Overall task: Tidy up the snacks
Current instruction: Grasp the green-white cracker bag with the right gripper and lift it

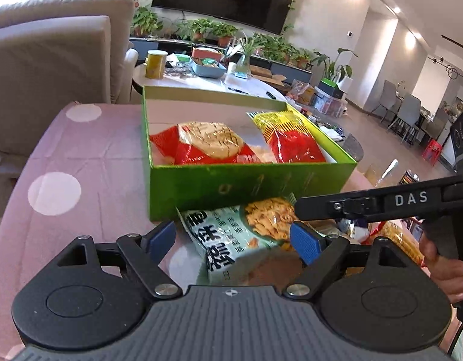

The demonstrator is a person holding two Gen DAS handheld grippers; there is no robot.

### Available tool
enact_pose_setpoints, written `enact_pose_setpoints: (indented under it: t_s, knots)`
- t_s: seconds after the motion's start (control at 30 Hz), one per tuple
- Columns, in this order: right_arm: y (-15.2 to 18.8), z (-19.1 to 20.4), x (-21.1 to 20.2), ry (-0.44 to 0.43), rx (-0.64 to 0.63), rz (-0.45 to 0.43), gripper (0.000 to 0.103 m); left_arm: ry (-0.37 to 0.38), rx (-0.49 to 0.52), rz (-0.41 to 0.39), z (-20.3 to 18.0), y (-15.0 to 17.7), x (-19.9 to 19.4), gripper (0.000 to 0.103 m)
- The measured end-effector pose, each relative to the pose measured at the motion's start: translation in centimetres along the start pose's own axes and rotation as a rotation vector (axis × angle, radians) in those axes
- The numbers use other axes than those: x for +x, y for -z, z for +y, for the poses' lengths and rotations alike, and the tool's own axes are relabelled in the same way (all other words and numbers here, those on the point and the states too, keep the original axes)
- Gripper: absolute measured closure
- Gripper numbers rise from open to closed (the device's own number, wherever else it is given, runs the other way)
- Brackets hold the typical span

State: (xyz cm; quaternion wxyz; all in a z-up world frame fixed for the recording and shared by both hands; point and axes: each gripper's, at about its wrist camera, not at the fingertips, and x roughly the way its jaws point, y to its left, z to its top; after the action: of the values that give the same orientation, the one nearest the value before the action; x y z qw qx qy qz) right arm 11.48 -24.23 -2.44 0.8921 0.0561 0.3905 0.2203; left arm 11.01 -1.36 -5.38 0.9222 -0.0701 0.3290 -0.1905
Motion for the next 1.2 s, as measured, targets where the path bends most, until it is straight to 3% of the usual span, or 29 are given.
enact_pose_setpoints:
  t_s: [0.4, 1.2]
  knots:
    - [0.7, 0.4, 2.1, 0.026, 0.016, 0.052, 0.042, 0.035, -0.019, 0.041, 0.5, 0.9, 1.3, 0.021]
    - [0.9, 0.1, 3.1, 0.039, 0.008, 0.057, 0.039, 0.064, 0.018, 0.078, 0.3, 1.3, 2.5, 0.020]
